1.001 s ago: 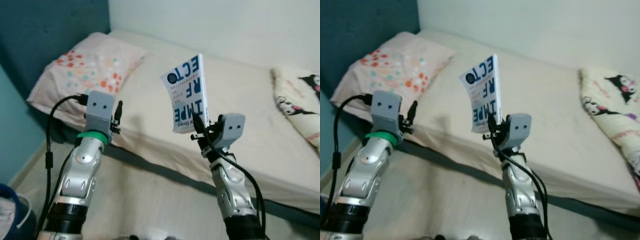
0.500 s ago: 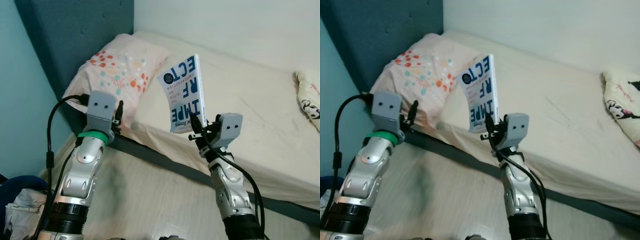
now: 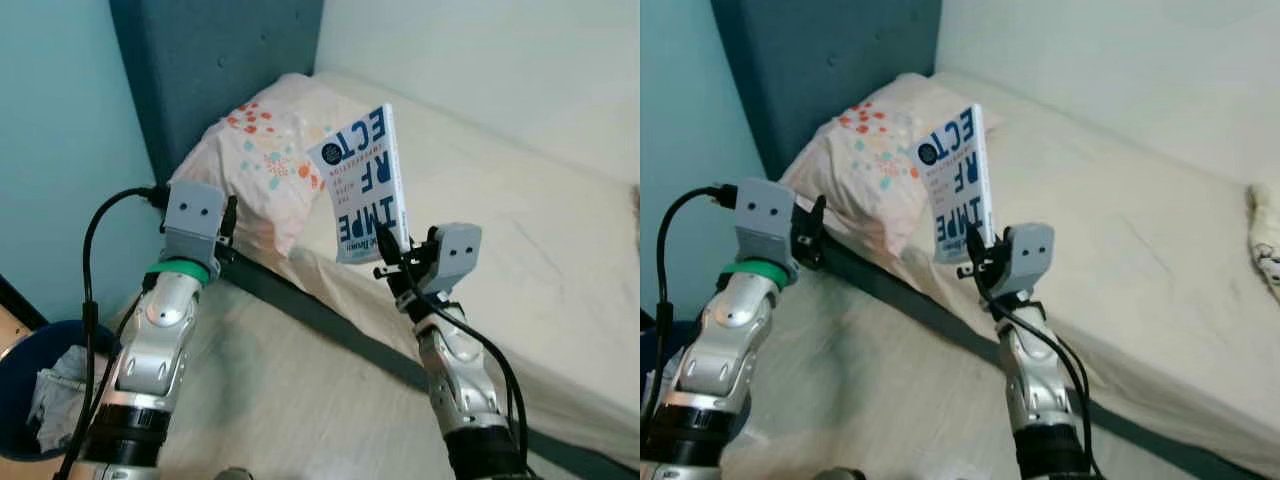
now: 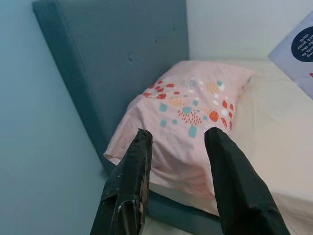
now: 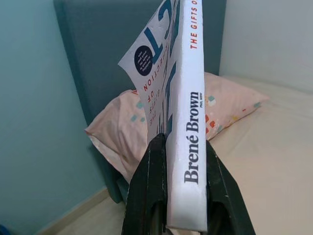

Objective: Clean up the room

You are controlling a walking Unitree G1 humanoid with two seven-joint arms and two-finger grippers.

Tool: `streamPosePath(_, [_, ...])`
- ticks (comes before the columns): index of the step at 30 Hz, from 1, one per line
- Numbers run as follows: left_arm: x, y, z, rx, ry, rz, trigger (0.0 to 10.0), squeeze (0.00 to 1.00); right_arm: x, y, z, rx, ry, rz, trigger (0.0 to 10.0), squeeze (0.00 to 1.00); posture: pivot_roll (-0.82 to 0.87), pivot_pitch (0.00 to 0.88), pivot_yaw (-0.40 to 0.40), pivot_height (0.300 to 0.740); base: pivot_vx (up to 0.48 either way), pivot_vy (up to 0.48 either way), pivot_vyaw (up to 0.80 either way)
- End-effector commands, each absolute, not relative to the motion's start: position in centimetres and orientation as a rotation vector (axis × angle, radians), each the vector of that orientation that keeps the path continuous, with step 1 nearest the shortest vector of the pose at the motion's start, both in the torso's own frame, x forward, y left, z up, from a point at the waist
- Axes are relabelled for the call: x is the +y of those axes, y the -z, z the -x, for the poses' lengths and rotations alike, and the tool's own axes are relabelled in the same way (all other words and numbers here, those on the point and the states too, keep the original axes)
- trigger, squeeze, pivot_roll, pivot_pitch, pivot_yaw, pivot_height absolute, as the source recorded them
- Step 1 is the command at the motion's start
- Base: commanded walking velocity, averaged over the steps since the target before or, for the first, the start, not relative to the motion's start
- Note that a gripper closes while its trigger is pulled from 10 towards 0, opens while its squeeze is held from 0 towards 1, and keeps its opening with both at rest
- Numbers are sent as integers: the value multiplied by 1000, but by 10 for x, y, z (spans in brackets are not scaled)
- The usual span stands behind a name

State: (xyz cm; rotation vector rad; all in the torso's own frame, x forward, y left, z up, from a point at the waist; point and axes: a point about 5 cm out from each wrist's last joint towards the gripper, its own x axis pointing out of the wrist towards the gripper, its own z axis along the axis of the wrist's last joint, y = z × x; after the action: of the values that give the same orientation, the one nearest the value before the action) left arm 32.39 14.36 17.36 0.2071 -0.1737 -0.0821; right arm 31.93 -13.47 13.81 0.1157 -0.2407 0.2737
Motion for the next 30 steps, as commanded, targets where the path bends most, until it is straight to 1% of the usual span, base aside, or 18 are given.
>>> streamPosePath(1, [137,-169,-322,-167,106,-211,10000,0,-144,-139,-318,-262,-242,-119,10000,0,48,24,-16,735,0,-431,0])
streamPosePath(2, [136,-169,-322,-167,106,-210,10000,0,-144,-139,-318,-262,-242,-119,10000,0,48,24,-16,735,0,-431,0])
streamPosePath(5, [137,-168,-323,-156,101,-185,10000,0,-144,-139,-319,-262,-243,-119,10000,0,48,24,-17,735,0,0,0])
streamPosePath(12, [140,-165,-324,-133,90,-218,10000,0,-142,-140,-318,-269,-255,-128,10000,0,48,25,-15,735,0,0,0])
streamPosePath(20, [140,-166,-324,-151,89,-216,10000,0,-140,-139,-318,-262,-259,-131,10000,0,47,25,-13,735,0,0,0])
streamPosePath(30, [141,-167,-325,-154,85,-217,10000,0,-141,-138,-318,-260,-258,-127,10000,0,48,25,-13,735,480,0,0])
